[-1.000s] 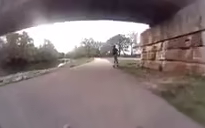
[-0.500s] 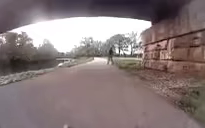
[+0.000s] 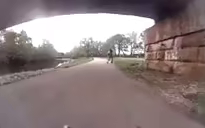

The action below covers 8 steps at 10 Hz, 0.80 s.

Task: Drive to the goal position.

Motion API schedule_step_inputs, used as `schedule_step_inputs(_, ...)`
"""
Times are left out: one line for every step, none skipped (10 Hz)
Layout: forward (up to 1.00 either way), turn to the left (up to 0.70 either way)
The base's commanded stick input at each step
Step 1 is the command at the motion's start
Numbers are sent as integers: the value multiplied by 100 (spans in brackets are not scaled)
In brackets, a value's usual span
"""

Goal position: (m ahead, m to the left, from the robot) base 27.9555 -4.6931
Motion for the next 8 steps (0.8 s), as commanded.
schedule_step_inputs(100,0)
schedule_step_inputs(100,0)
schedule_step_inputs(100,0)
schedule_step_inputs(100,0)
schedule_step_inputs(100,0)
schedule_step_inputs(100,0)
schedule_step_inputs(100,0)
schedule_step_inputs(100,0)
